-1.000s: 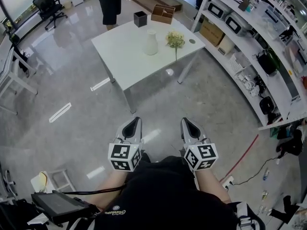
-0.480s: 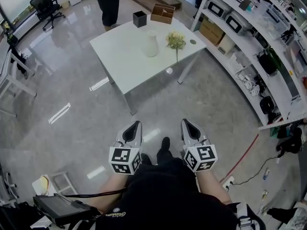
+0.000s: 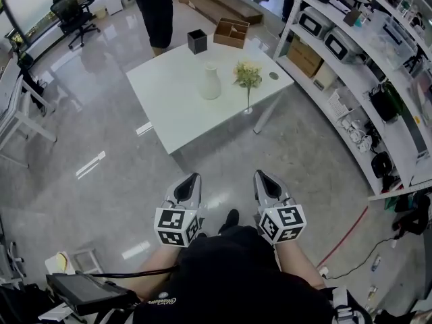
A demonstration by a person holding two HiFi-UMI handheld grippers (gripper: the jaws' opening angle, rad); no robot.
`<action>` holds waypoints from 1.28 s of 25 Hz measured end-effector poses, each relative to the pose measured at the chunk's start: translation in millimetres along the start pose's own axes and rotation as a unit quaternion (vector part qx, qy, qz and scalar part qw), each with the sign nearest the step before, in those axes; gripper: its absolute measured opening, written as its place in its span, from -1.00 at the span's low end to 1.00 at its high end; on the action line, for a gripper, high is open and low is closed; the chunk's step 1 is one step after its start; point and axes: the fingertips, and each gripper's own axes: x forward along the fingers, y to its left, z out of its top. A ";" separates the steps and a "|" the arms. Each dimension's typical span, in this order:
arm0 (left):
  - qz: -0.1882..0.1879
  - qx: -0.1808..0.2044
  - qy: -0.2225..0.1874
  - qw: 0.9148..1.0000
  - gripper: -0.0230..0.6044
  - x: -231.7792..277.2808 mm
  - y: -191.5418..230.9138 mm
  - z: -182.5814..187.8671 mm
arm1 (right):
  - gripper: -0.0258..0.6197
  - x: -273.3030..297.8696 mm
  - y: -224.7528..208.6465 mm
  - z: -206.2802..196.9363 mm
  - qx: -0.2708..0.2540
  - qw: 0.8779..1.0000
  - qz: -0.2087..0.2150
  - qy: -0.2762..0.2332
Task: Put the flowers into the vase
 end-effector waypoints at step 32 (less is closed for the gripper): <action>0.026 0.007 -0.024 0.999 -0.91 215.0 -7.1 88.7 | -0.92 145.4 -160.2 73.7 0.012 0.999 0.040 -0.006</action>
